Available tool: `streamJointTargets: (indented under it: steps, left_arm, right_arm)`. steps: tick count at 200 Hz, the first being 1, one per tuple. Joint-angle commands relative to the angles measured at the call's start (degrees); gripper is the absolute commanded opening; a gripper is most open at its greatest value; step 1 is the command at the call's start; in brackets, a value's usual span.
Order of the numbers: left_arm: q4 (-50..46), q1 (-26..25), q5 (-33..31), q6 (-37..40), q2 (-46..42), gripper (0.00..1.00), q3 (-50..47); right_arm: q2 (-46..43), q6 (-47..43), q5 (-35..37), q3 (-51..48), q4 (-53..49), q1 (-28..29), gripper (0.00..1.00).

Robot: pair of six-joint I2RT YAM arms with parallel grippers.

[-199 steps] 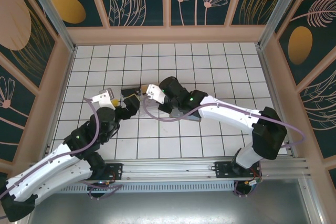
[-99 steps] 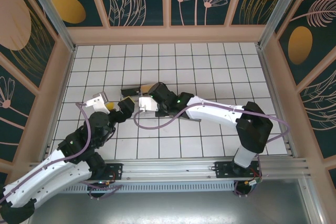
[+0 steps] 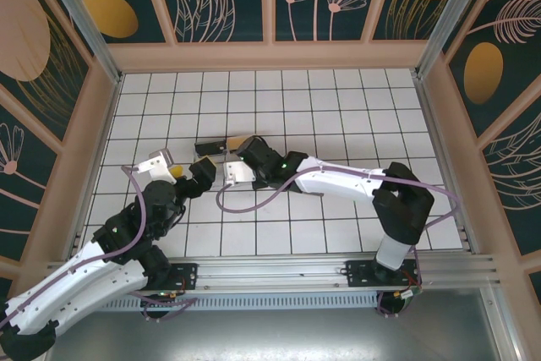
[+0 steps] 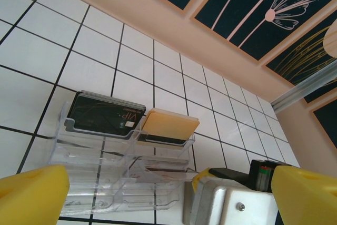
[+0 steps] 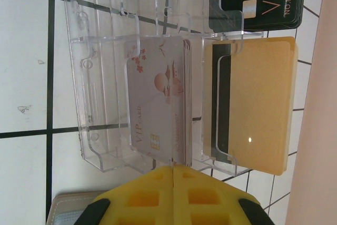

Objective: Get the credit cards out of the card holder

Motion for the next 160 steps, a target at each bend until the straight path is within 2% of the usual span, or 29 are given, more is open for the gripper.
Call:
streamJointTargets:
  steps: [1, 131, 146, 160]
  left_arm:
    - [-1.21, 0.12, -1.25, -0.36, -0.56, 0.99, -0.37]
    - [-2.2, 0.12, -2.44, -0.56, -1.35, 0.99, -0.76]
    - [-2.12, 0.13, -2.39, -0.48, -1.35, 0.99, -0.8]
    - [-1.94, 0.12, -2.42, -0.34, -1.34, 0.99, -0.88]
  right_arm:
    - [1.42, -1.07, 0.62, 0.21, 0.42, 0.33, 0.0]
    - [6.82, 1.48, -0.51, 4.76, 0.58, -0.39, 0.0]
    - [6.88, 1.96, -0.38, 4.88, 0.58, -0.39, 0.18]
    - [6.84, 2.4, -0.22, 4.75, 0.75, -0.51, 0.27]
